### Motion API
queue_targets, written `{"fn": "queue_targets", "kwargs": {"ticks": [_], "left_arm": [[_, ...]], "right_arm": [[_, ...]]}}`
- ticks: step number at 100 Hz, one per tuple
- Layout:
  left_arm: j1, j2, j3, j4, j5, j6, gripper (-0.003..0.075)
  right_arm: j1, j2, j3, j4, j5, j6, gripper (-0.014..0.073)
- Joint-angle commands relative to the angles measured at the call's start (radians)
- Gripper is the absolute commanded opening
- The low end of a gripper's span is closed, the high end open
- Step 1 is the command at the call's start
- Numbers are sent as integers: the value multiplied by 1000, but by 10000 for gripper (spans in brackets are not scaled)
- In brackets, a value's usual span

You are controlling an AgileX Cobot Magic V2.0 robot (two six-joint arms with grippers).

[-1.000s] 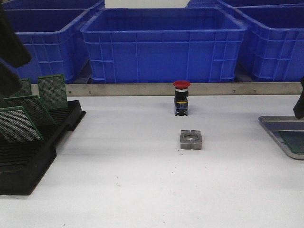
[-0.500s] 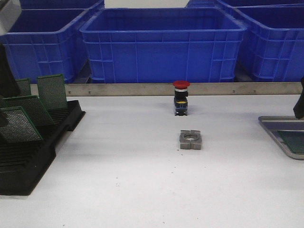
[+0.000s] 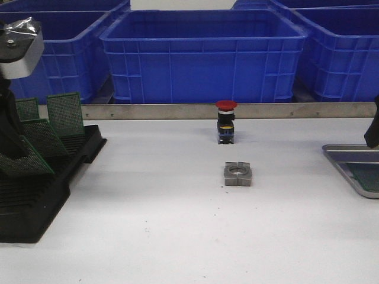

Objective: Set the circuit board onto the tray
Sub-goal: 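Pull a second green board from the rack with the left gripper, then grasp the second board's edge with the right gripper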

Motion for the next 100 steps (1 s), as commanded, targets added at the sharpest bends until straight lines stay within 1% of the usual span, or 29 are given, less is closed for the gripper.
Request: {"fn": "queue_targets", "kwargs": {"ticks": [1, 10, 16, 22, 29, 40, 51, 59, 67, 80, 100], "left_arm": [[-4, -48, -46, -21, 52, -12, -17], [-28, -79, -90, -26, 141, -12, -17], [-48, -98, -114, -38, 179, -12, -17], [-67, -115, -135, -77, 197, -12, -17], [-95, -123, -159, -166, 216, -12, -17], [-133, -126, -179, -372, 214, -10, -17], [-162, -124, -179, -577, 209, 0, -17], [-179, -124, -179, -664, 217, 0, -17], [-202, -122, -179, -747, 221, 0, -17], [-249, -113, -179, -789, 225, 0, -17], [-311, -83, -179, -813, 244, 0, -17]], "right_arm": [[-6, -79, -28, 5, 24, -39, 631], [-6, -139, -28, 5, 83, -89, 631], [-6, -184, -28, 5, 121, -117, 631], [-6, -238, -28, 5, 189, -154, 631], [-6, -293, -28, 5, 278, -200, 631], [20, -359, -28, 31, 397, -300, 631], [105, -378, -28, 82, 445, -447, 631], [191, -377, -28, 112, 466, -555, 631], [270, -377, -28, 125, 472, -624, 631], [390, -375, -28, 159, 471, -689, 631], [507, -314, -28, 226, 461, -702, 631]]}}
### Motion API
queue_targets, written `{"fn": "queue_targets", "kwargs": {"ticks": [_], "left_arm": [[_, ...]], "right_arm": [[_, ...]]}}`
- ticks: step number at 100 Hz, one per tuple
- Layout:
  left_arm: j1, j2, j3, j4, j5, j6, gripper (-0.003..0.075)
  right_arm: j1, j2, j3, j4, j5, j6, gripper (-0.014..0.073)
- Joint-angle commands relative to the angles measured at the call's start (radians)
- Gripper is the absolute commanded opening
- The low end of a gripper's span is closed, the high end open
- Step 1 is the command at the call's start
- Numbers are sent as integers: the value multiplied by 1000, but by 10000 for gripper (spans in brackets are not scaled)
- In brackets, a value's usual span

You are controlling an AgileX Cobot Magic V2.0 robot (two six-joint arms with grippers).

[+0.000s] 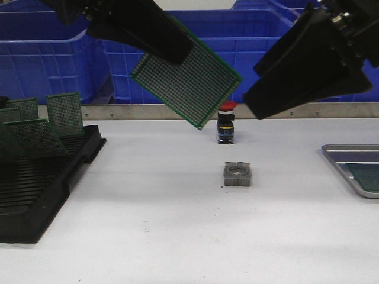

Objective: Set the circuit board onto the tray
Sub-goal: 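Grasp the second board's edge with the right gripper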

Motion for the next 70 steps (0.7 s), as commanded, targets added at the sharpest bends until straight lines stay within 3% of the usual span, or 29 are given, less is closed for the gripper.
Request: {"fn": "queue_targets", "kwargs": {"ticks": [1, 9, 16, 21, 40, 42, 46, 55, 70], "left_arm": [[-27, -22, -31, -74, 11, 0, -17], [-34, -22, -31, -74, 11, 0, -17], [-34, -22, -31, -73, 15, 0, -17], [-34, -22, -31, -73, 15, 0, -17], [-34, -22, -31, -73, 15, 0, -16], [-34, -22, -31, -70, 15, 0, -14], [-34, -22, -31, -66, 15, 0, -1], [-34, -22, -31, -54, 15, 0, 116], [-34, -22, -31, -54, 3, 0, 471]], "right_arm": [[43, 18, -28, 80, -5, -18, 631], [75, 49, -28, 109, -5, -18, 615], [84, 68, -28, 145, -5, -18, 540], [84, 76, -28, 175, -5, -18, 447], [84, 77, -28, 235, -9, -18, -38], [84, 77, -28, 236, -9, -18, -78], [84, 77, -28, 239, -9, -18, -63], [84, 77, -28, 239, -3, -18, -63], [84, 77, -26, 239, 49, 1, -63]]}}
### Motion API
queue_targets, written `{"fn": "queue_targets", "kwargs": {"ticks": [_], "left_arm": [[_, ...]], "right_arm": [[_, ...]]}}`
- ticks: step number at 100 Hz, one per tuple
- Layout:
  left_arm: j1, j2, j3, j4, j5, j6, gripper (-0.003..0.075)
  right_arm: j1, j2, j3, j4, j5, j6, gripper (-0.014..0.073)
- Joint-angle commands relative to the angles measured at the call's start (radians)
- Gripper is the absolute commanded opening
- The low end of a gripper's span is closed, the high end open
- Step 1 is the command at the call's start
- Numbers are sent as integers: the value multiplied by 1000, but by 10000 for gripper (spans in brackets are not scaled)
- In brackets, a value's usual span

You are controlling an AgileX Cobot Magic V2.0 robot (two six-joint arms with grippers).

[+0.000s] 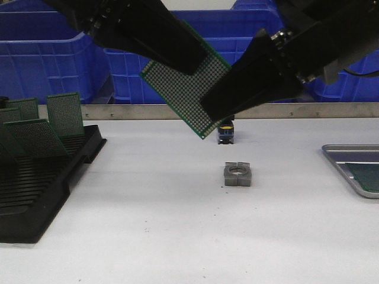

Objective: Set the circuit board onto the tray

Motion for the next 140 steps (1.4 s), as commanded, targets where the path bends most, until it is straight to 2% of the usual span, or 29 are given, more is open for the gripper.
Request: {"fn": "queue_targets", "kwargs": {"ticks": [1, 9, 29, 44, 55, 66, 79, 102, 114, 121, 132, 140], "left_arm": [[-9, -33, -28, -61, -3, -13, 483], [-9, -33, -28, -54, -15, -13, 561], [-9, -33, -28, -53, -36, -13, 557], [-9, -33, -28, -53, -51, -13, 557], [-9, -33, -28, -53, -51, -13, 557], [-9, -33, -28, -53, -51, -13, 557], [-9, -33, -28, -53, -51, -13, 557], [-9, -33, -28, -53, -51, -13, 557], [-9, -33, -28, -53, -46, -13, 557], [-9, -33, -28, -53, -44, -13, 557], [-9, -33, -28, -53, -27, -13, 557], [-9, -33, -28, -53, -20, -13, 557]], "right_arm": [[-3, -26, -26, 67, 51, 22, -63], [-6, -26, -23, 53, 82, 81, -63], [-72, -26, 21, -6, 56, 266, -63], [-203, -26, 81, -22, -25, 386, -63], [-318, -26, 129, -21, -140, 459, -63], [-421, -14, 157, -18, -294, 502, -63], [-522, 25, 161, -10, -406, 516, -63], [-578, 153, 146, 68, -510, 516, -58], [-578, 213, 108, 76, -506, 516, 41], [-578, 224, 90, 76, -510, 516, 176], [-580, 212, 77, 71, -531, 507, 457], [-588, 193, 75, 71, -539, 488, 568]]}}
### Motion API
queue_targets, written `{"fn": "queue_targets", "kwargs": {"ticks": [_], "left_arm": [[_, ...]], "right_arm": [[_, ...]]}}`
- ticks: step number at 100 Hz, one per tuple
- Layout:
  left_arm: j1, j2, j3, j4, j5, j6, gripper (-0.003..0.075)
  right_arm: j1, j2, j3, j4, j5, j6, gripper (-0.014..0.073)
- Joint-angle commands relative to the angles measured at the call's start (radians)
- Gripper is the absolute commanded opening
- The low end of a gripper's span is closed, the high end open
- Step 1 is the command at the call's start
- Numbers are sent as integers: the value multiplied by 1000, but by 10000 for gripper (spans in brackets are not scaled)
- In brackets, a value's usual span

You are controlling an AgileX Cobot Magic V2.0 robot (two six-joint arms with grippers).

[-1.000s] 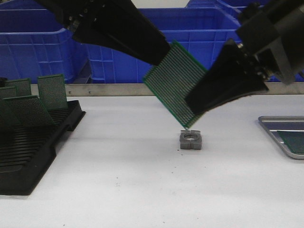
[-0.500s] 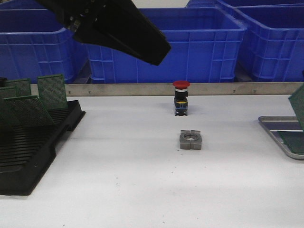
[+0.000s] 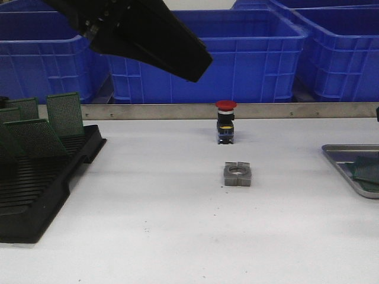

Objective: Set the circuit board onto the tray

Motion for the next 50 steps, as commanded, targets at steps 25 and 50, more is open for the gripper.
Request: {"fn": "queue_targets", "kwargs": {"ticks": [25, 50], "left_arm": [[-9, -35, -28, -48, 10, -13, 500], [46, -43, -28, 11, 31, -126, -15]], "right_arm": [[-27, -188, -18, -85, 18, -46, 560], [-27, -346, 18, -183, 125, -48, -53]]}}
